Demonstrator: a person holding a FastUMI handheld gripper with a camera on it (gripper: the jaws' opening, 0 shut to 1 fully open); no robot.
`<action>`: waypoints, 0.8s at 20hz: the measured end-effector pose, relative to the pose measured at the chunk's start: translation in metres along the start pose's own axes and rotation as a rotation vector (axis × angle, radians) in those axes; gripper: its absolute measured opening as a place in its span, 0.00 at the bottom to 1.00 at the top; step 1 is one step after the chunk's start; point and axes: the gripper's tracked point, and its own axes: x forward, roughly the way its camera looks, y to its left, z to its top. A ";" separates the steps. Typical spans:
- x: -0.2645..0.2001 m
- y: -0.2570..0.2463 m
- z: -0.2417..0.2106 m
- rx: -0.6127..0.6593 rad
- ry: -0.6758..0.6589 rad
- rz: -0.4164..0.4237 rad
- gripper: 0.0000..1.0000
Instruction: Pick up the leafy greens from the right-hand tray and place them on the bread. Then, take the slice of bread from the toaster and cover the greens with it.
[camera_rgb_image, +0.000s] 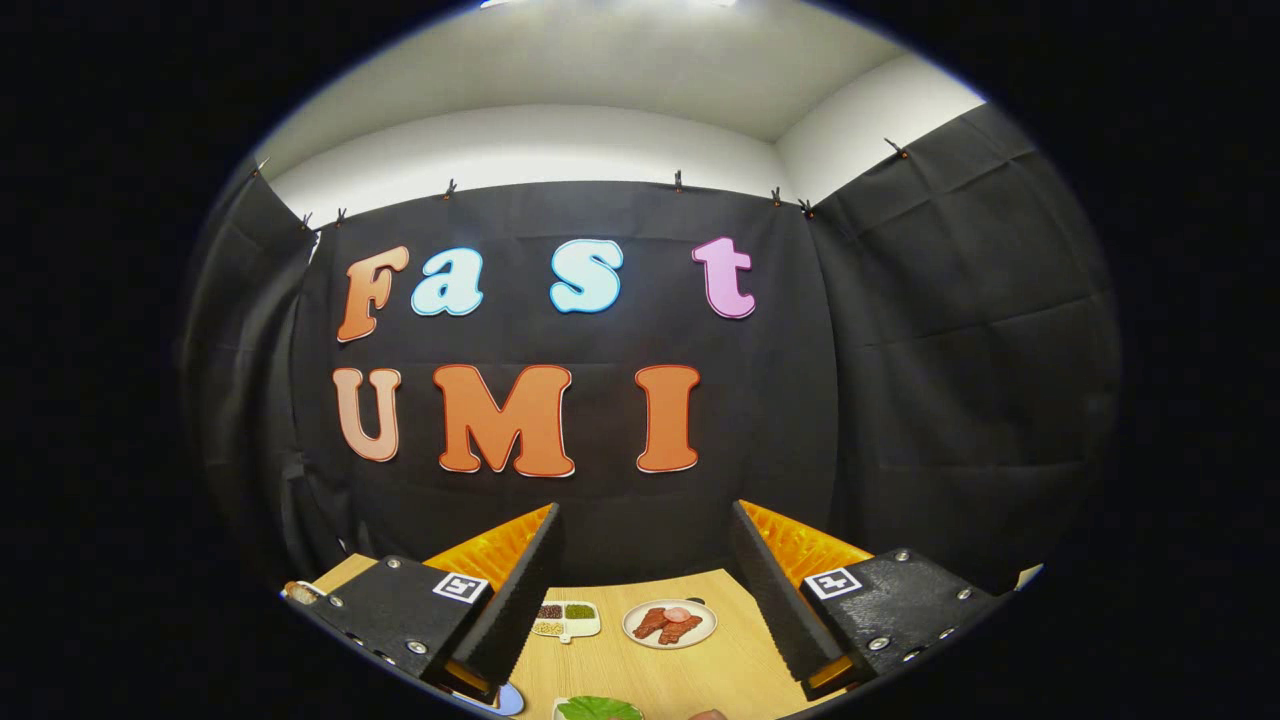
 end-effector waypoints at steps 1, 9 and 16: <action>0.002 0.002 -0.002 0.006 0.003 0.005 0.99; 0.023 0.015 -0.053 0.027 0.102 0.021 0.99; 0.029 0.018 -0.148 0.051 0.338 0.033 0.99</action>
